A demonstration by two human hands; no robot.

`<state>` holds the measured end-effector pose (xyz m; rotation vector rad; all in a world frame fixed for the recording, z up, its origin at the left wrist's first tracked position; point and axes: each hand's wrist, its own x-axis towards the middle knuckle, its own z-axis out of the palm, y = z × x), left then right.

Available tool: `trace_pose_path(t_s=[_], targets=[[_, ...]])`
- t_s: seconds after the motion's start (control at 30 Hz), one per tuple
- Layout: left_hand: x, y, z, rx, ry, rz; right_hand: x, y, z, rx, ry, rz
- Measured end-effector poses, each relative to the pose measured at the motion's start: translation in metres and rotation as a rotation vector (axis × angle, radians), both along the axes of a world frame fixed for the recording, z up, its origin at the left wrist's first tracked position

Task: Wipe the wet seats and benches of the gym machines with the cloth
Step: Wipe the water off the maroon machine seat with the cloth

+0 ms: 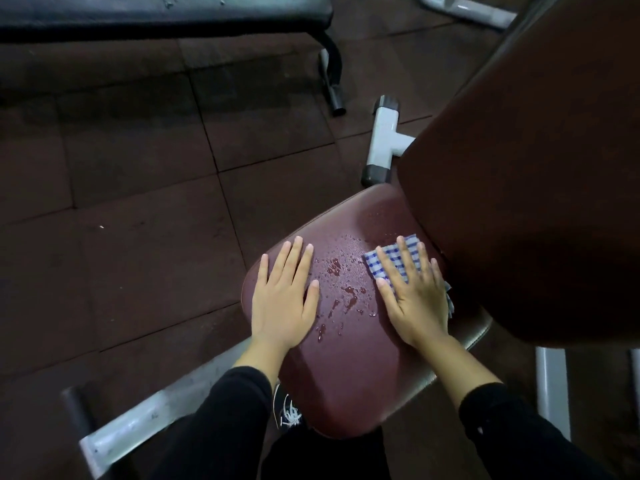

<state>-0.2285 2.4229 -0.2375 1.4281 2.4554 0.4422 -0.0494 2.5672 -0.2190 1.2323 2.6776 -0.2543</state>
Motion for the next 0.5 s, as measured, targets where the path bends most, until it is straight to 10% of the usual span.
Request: trace_pose_path(t_s=[0.23, 0.5], targets=[[0.000, -0.001, -0.002, 0.018, 0.009, 0.001, -0.082, 0.050, 0.002, -0.013, -0.012, -0.144], [-0.001, -0.001, -0.003, 0.036, 0.019, 0.006, -0.095, 0.025, -0.002, 0.009, 0.059, 0.272]])
